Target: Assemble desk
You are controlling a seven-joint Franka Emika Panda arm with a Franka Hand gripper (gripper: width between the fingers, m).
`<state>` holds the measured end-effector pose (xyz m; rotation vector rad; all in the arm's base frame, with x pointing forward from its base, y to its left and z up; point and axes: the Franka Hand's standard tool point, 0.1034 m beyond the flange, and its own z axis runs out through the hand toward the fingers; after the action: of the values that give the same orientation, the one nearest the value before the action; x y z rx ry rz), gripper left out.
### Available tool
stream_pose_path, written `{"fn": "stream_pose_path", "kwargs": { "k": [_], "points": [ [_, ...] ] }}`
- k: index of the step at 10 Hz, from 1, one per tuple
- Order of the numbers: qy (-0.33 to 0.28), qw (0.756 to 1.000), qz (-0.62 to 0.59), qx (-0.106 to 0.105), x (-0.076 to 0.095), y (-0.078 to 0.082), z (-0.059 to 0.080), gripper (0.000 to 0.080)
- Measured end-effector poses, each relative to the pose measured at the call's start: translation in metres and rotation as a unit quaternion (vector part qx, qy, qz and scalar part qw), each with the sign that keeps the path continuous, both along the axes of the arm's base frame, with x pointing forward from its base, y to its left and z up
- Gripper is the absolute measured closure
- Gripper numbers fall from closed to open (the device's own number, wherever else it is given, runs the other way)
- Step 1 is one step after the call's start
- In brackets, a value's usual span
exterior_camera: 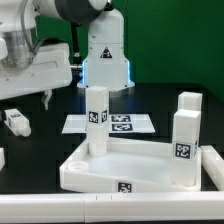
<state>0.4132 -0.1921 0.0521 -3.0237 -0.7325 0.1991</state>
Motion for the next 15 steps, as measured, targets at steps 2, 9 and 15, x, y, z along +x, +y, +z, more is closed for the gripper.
{"fn": "stream_pose_path", "kwargs": {
  "k": [2,9,15],
  "points": [
    [0.025,0.999,-0.017,-0.014,-0.029,-0.009,-0.022,0.0151],
    [0.019,0.999,-0.017,-0.028,-0.03,-0.015,-0.026,0.0151],
    [0.009,0.999,-0.018,-0.038,-0.029,-0.024,-0.024,0.0353]
  ]
}}
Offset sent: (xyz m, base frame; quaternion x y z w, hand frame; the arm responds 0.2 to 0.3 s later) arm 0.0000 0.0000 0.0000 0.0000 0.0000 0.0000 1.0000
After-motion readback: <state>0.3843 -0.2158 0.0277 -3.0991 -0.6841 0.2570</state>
